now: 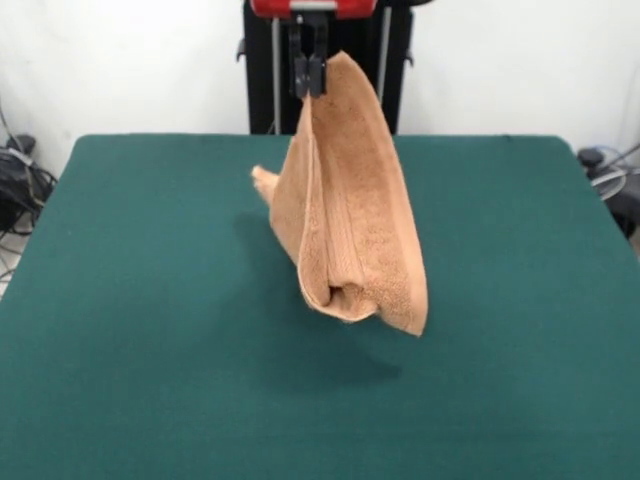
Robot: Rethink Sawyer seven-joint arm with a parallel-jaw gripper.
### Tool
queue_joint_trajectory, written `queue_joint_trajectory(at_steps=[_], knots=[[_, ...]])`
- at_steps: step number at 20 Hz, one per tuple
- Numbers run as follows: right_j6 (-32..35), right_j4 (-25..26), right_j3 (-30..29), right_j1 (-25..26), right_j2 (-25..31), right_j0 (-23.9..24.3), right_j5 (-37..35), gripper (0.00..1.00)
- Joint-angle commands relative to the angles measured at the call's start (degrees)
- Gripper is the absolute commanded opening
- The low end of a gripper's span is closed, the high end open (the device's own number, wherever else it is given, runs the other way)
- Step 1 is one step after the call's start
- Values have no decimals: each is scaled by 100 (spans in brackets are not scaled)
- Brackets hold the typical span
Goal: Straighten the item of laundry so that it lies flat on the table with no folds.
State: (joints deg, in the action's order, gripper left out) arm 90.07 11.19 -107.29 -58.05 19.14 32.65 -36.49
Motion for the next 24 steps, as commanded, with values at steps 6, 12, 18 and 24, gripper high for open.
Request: queue_joint_trajectory(at_steps=[6, 12, 18, 24], knots=[[60, -217, -487, -362, 211, -24, -452, 0], [139, -292, -659, -589, 123, -84, -494, 0], [146, -277, -510, -663, 93, -123, -711, 0], [-103, -347, -450, -679, 176, 93, -857, 0]])
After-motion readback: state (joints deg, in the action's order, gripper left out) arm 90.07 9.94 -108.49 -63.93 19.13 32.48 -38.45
